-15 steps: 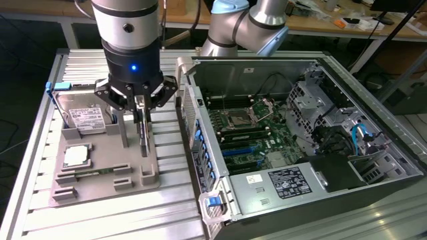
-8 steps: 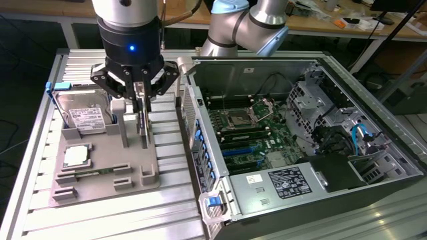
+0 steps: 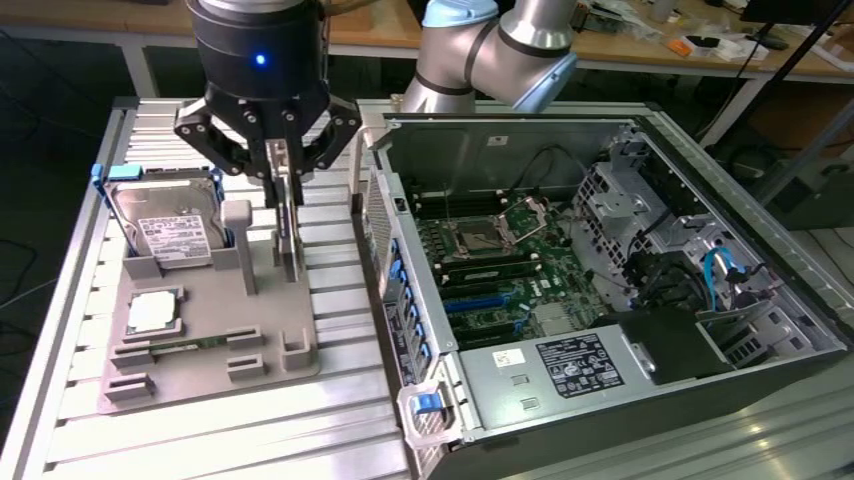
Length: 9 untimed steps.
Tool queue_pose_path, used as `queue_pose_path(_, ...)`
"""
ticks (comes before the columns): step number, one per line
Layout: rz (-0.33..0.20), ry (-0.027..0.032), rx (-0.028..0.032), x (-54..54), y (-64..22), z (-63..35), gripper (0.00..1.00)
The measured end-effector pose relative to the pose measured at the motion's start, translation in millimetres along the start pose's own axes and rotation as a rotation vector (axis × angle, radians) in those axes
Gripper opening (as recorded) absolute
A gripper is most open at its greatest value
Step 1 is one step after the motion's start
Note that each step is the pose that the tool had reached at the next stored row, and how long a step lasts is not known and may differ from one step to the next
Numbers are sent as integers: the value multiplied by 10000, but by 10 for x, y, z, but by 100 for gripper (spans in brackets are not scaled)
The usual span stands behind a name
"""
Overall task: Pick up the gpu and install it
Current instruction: 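Pick up the gpu and move the gpu toward the slot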
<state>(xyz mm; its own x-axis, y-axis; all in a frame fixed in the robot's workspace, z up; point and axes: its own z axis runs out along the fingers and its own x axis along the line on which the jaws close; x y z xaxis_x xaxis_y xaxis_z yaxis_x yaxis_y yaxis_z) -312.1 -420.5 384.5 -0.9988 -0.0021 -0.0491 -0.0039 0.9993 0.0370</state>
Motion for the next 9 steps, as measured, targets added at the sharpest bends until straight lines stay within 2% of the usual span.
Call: queue_pose_path(9,-4,-94,14,-14,11,-281,27)
